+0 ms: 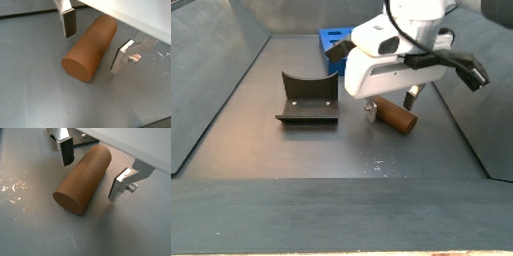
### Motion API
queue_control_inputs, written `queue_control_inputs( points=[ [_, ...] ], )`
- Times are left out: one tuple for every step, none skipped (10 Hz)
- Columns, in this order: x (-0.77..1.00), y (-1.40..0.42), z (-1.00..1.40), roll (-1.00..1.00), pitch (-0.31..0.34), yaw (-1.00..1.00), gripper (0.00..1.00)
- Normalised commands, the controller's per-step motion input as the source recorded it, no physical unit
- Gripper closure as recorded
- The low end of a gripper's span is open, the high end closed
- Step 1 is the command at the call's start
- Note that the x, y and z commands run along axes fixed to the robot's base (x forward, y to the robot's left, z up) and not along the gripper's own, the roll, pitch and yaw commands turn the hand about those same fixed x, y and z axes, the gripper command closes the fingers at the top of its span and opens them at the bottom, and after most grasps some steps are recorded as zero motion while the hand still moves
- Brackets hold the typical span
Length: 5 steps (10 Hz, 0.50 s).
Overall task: Pick up the round object. Move up. Place the round object on the fixture. Regrasp the round object. Move to above the board. Insert the round object.
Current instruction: Pick up the round object.
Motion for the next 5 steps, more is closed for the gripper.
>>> queue_control_inputs(
  points=[
    [0.0,0.41,0.09,-0.5,0.0,0.22,0.0],
    [0.0,0.0,0.0,-0.04,0.0,0.0,0.0],
    [-0.01,0.0,0.0,0.0,0.0,0.0,1.0],
    [0.0,0.0,0.0,0.0,-0.011,0.0,1.0],
    [0.0,0.0,-0.01,0.0,-0.049,0.0,1.0]
  ],
)
